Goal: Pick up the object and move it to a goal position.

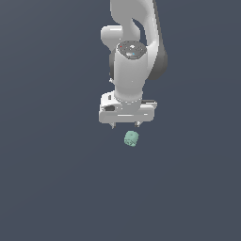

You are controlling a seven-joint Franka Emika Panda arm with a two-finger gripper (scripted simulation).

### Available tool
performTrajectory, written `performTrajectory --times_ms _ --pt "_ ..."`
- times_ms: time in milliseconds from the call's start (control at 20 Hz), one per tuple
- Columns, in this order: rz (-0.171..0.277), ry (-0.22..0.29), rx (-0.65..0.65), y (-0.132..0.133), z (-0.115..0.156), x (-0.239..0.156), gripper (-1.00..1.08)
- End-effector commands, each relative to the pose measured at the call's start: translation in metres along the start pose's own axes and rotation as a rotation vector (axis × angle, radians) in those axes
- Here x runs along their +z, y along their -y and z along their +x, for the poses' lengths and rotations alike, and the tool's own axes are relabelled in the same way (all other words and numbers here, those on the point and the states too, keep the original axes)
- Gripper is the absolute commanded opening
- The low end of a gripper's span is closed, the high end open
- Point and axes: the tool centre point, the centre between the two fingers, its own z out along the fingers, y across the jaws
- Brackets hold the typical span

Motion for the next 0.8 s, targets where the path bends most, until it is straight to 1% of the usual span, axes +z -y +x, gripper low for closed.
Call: performTrajectory --times_ms 0,150,450,750 --pt "0.000 0.000 0.000 0.000 0.000 0.000 1.00" --pt "-0.001 0.008 0.000 -0.004 -0.002 0.002 1.00" --pt "-0.006 0.045 0.001 -0.022 -0.013 0.013 1.00" --pt "-0.006 0.045 0.006 -0.021 -0.013 0.014 1.00"
